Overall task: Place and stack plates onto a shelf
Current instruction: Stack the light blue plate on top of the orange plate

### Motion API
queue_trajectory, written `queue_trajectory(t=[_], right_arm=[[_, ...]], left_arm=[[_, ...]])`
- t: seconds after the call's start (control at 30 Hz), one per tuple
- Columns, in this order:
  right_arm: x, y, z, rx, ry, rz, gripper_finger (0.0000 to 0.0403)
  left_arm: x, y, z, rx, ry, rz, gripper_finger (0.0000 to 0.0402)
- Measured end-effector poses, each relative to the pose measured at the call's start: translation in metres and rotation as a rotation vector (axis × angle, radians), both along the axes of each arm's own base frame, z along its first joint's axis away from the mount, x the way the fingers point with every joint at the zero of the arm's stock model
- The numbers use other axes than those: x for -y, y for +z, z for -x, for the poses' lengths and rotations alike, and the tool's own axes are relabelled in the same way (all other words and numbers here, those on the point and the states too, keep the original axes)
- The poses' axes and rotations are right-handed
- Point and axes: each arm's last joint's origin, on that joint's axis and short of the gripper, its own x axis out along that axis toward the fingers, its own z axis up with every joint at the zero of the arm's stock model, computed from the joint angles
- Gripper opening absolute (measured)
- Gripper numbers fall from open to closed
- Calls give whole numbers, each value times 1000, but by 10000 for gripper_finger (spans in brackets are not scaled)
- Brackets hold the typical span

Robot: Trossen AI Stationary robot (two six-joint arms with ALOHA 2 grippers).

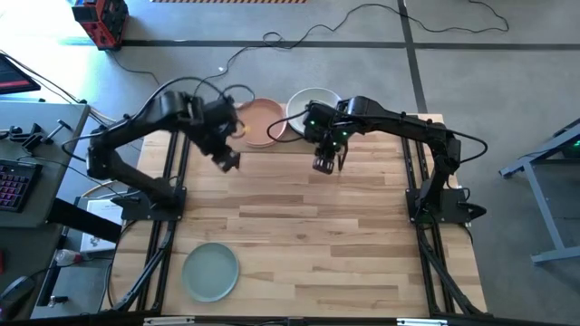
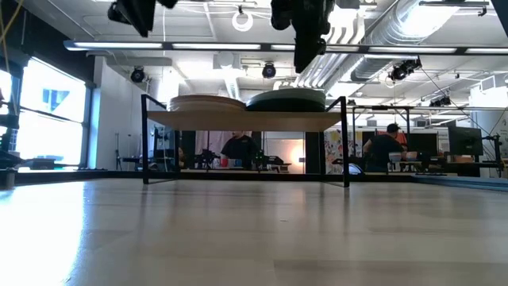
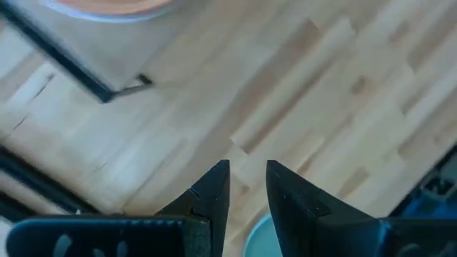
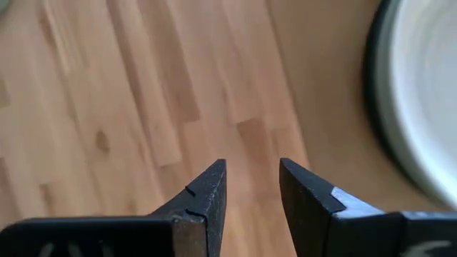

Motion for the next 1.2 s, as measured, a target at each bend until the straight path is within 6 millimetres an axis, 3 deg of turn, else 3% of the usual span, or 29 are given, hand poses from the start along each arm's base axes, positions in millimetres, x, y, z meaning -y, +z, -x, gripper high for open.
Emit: queue_trajectory(t=[0.17, 0.43, 0.67, 0.9, 1.2], right_arm=[[-11, -2, 4, -60, -15, -58, 110], [-49, -3, -1, -84, -23, -91, 110], [-87, -2, -4, -89, -43, -124, 110], [-122, -2, -4, -74, -96, -96, 110], [-155, -2, 0, -69, -153, -113, 110]], left_arm=[[34, -5, 4, -6, -148, -4, 83], [75, -53, 19, -179, -256, 84, 83], [103, -90, 40, -306, -252, 96, 83], [126, -119, 45, -296, -302, 97, 83], [157, -151, 41, -162, -406, 131, 83]])
